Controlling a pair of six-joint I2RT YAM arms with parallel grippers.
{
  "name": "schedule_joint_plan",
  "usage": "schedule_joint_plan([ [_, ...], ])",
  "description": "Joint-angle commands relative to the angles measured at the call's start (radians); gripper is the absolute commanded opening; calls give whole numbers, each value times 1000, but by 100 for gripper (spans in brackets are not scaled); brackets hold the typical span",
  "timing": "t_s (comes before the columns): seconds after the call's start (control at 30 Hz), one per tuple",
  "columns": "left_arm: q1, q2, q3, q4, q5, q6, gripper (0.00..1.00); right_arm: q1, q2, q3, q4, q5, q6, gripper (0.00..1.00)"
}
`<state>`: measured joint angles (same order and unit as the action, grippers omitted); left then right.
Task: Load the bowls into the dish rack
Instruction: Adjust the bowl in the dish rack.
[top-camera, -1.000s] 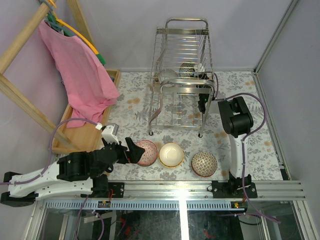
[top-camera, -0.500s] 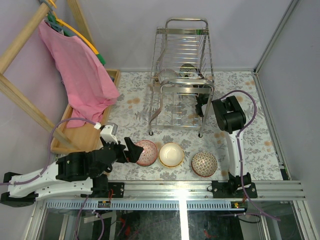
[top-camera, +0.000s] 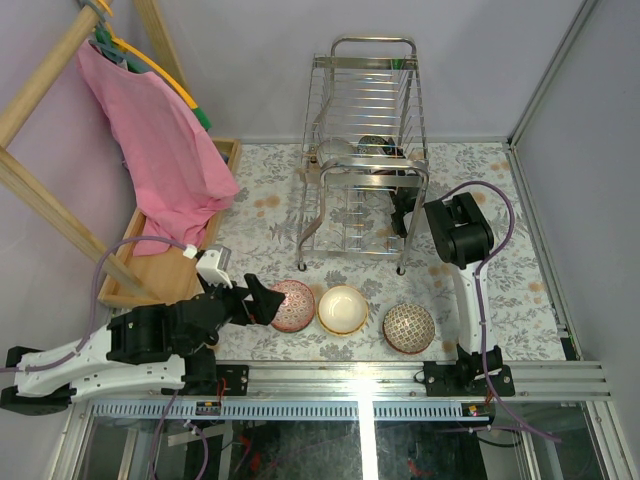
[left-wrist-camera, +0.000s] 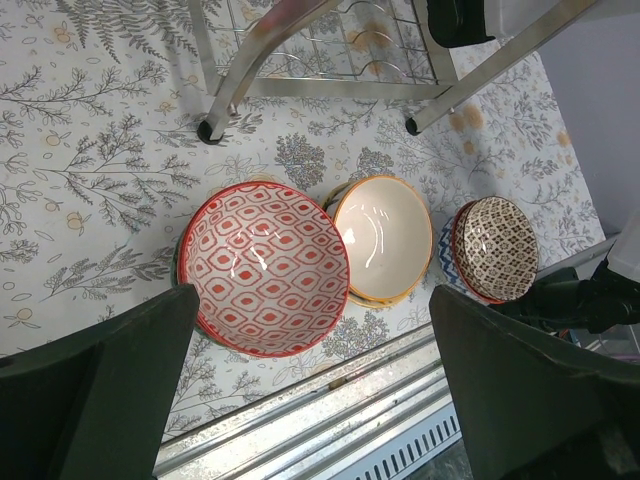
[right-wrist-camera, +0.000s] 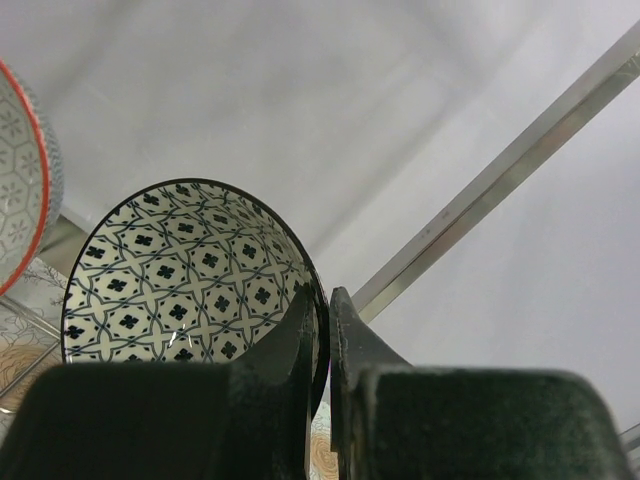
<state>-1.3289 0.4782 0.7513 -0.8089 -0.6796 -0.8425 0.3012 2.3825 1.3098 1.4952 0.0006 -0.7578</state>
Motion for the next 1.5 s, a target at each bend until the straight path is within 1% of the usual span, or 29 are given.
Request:
schedule_joint_plan([
  [0.0, -6, -25, 0, 52, -30, 18, 100, 12, -14, -40, 202, -44, -92, 0],
  [0.27, -6, -29, 7, 52, -36, 37, 100, 16, 24, -7, 203, -38, -185, 0],
  [0.73, -5, -31, 27, 33, -37, 57, 100, 15, 56, 9, 181, -98, -343, 0],
  [1.47, -5, -73, 11, 47, -38, 68, 100, 47, 62, -132, 199, -108, -394, 0],
])
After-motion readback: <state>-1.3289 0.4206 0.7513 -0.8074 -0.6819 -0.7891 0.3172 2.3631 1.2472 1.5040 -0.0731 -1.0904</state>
